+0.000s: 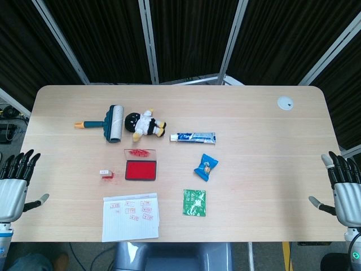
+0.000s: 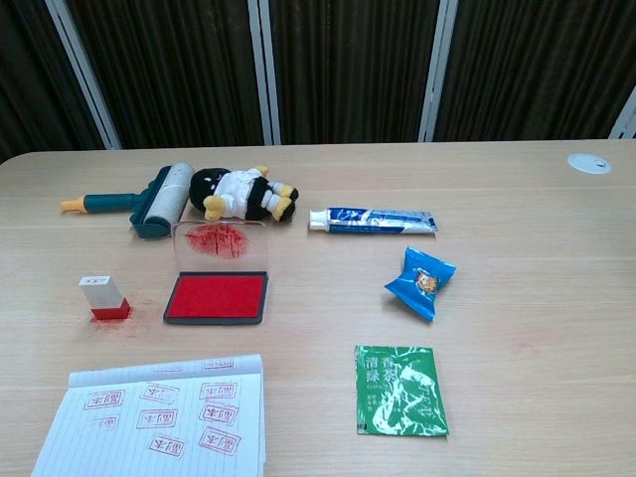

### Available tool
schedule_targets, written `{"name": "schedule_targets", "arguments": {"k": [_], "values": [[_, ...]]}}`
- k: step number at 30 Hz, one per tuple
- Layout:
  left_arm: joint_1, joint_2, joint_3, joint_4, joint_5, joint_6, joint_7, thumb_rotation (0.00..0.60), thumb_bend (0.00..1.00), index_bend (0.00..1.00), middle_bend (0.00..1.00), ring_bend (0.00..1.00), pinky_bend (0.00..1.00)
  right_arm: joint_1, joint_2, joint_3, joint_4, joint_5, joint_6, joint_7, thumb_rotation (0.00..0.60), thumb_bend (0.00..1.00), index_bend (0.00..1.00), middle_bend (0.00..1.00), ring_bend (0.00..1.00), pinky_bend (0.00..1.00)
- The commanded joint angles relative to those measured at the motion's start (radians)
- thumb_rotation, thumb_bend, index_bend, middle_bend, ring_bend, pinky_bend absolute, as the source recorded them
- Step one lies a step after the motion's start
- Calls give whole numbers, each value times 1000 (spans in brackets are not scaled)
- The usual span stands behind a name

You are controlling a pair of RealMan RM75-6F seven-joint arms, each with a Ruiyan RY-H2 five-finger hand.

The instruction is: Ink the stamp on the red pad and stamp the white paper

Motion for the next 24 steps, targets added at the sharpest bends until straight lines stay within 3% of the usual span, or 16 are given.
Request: {"name": "schedule_targets", "arguments": {"k": [1,7,9,11,14,17,19,24], "values": [[0,0,0,0,-2,-1,0,600,0,0,0,0,0,1,-1,0,1,1,-2,-1,600,0,0,0,0,0],[-4,7,4,4,-16,-20,41,600,0,0,0,0,0,1,-3,-1,1,5,-6,-9,600,0,0,0,0,0],[-13,-1,2,14,-19,-33,42,600,6,0,0,16,72,0,-2,0,-3,6,-4,-7,600,0,0,0,0,0],[-23,-10,-3,21,-31,-51,40,600,47,0,0,160,312,0,1,2,-8,8,-2,-5,600,0,0,0,0,0],[-60,-33,-25,29,-76,-117,19,600,94,0,0,455,551,1,4,7,-15,12,-2,-4,600,0,0,0,0,0],[-116,-60,-61,28,-151,-206,21,600,103,0,0,621,678,6,2,8,-15,19,-12,-10,600,0,0,0,0,0],[-151,-86,-82,31,-193,-254,32,600,103,0,8,667,727,9,-1,8,-11,27,-23,-15,600,0,0,0,0,0],[-242,-179,-129,92,-302,-367,66,600,103,76,139,715,774,22,-11,14,8,59,-58,-21,600,0,0,0,0,0]]}}
